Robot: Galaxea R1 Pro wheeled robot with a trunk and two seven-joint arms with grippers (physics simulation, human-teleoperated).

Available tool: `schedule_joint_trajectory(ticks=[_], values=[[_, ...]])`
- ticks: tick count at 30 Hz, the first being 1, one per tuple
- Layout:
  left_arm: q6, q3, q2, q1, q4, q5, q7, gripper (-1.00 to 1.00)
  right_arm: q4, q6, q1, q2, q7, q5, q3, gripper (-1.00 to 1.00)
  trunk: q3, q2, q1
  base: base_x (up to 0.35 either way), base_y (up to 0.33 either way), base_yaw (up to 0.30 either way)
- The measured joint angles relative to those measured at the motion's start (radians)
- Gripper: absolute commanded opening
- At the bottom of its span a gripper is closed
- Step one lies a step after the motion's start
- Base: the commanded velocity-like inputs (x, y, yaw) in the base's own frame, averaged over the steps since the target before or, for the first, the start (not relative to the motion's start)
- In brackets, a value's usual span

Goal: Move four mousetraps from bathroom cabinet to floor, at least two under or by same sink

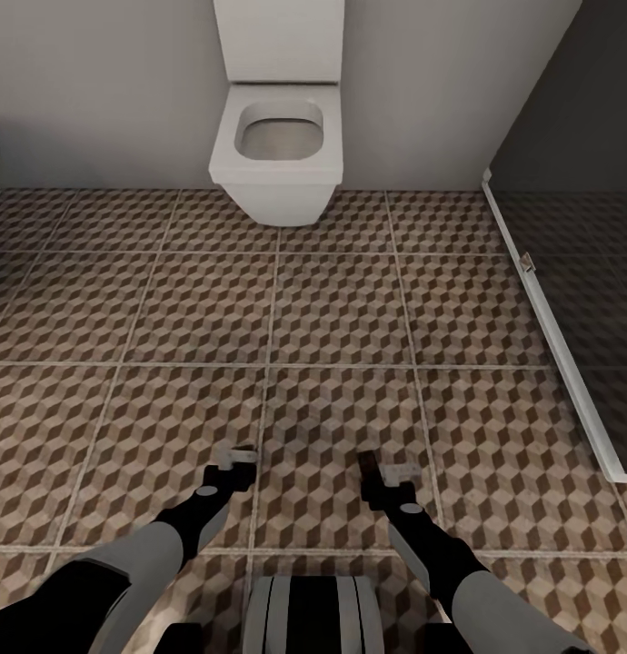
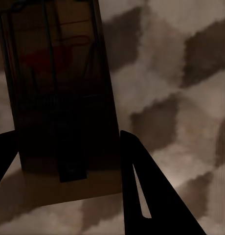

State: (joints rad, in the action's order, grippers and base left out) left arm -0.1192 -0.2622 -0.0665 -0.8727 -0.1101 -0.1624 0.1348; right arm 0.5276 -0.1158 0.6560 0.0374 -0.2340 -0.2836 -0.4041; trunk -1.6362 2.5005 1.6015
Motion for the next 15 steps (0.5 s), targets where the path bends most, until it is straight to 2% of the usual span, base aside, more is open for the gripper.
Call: schedule_joint_trajectory(ticks=[4,8,11,15], values=[[0.0,0.0,-0.004,0.001,0.001,0.0,0.0,-1.0,0.0,0.001,0.0,0.003,0.0,0.078,0.002,-1.0,0.0,0.0,0.0,0.0,0.0,0.0],[-0.001,0.0,-0.005,0.004,0.001,0.001,0.0,-1.0,0.0,0.002,0.001,0.012,0.0,0.13,0.003,-1.0,0.0,0.0,0.0,0.0,0.0,0.0],[-0.001,0.0,-0.007,0.005,0.0,0.001,0.0,-1.0,0.001,0.002,0.002,0.018,0.0,0.152,0.003,-1.0,0.0,0.0,0.0,0.0,0.0,0.0],[-0.002,0.0,-0.007,0.006,0.0,0.002,0.0,-1.0,0.001,0.003,0.003,0.021,0.0,0.158,0.003,-1.0,0.0,0.0,0.0,0.0,0.0,0.0]])
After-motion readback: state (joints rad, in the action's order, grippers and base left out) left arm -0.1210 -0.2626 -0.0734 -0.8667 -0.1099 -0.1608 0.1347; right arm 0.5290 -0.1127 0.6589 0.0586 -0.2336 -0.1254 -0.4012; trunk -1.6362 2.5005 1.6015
